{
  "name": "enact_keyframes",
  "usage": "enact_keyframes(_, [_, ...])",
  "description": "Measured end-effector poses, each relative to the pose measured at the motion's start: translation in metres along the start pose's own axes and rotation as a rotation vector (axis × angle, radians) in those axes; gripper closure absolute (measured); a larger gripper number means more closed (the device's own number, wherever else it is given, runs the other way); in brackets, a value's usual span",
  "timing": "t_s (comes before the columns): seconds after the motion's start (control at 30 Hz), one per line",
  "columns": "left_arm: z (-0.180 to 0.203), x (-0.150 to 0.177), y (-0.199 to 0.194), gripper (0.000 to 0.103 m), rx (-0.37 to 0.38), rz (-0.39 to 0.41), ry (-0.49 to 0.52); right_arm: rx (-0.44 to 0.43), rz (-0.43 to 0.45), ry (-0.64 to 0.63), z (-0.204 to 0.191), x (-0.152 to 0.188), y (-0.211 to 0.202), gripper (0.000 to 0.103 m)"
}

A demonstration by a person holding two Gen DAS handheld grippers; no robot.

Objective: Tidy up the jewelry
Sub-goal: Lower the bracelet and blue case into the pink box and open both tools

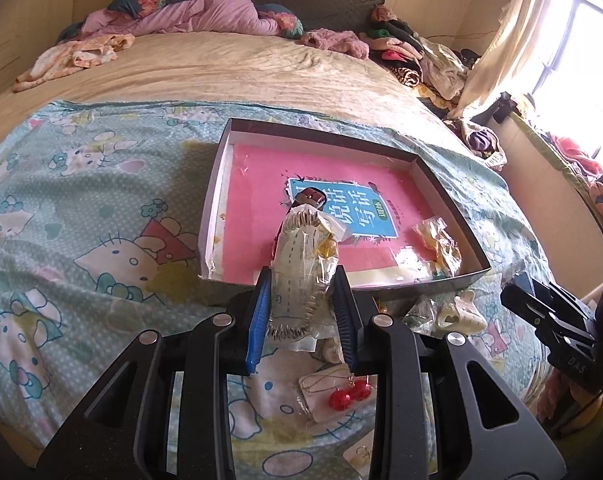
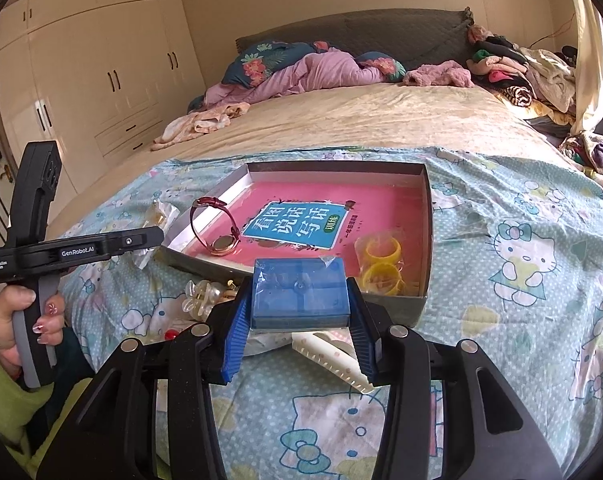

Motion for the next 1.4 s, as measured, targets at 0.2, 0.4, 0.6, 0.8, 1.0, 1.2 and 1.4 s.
enact_keyframes(0.2, [0.002, -0.006, 0.020, 0.081, -0.007, -0.032, 0.020, 0.006, -0.008, 0.010, 0.007, -0.001, 0.009, 0.060])
enact_keyframes(0.4, [-0.005, -0.013, 0.035, 0.081, -0.025, -0.041, 0.014, 0.011, -0.015, 0.016, 0.013, -0.005, 0.020, 0.060])
enact_keyframes(0.6, [-0.014, -0.022, 0.044, 0.081, -0.049, -0.050, 0.009, 0.014, -0.014, 0.015, 0.017, -0.011, 0.030, 0.060])
enact_keyframes(0.8, [-0.025, -0.031, 0.055, 0.081, -0.059, -0.061, -0.014, 0.022, -0.009, 0.006, 0.020, -0.019, 0.039, 0.060])
enact_keyframes(1.0, [-0.033, -0.037, 0.061, 0.081, -0.068, -0.058, -0.023, 0.034, -0.011, -0.002, 0.023, -0.026, 0.050, 0.060])
enact_keyframes(1.2, [-0.035, -0.047, 0.068, 0.081, -0.074, -0.056, -0.009, 0.040, -0.035, -0.022, 0.020, -0.033, 0.068, 0.060])
enact_keyframes(1.4, [-0.039, -0.050, 0.073, 0.081, -0.078, -0.064, -0.016, 0.027, -0.065, -0.050, 0.009, -0.035, 0.084, 0.060])
Point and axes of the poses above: each gripper's, at about its wrist camera, not at the fingertips, and y roughly the way its jaws point, z to its right, x to its underside, the point moved 3 cm from there along y, roughly the way its jaws point, and after that the axes turned 7 degrees about x, right-handed, at the moved point
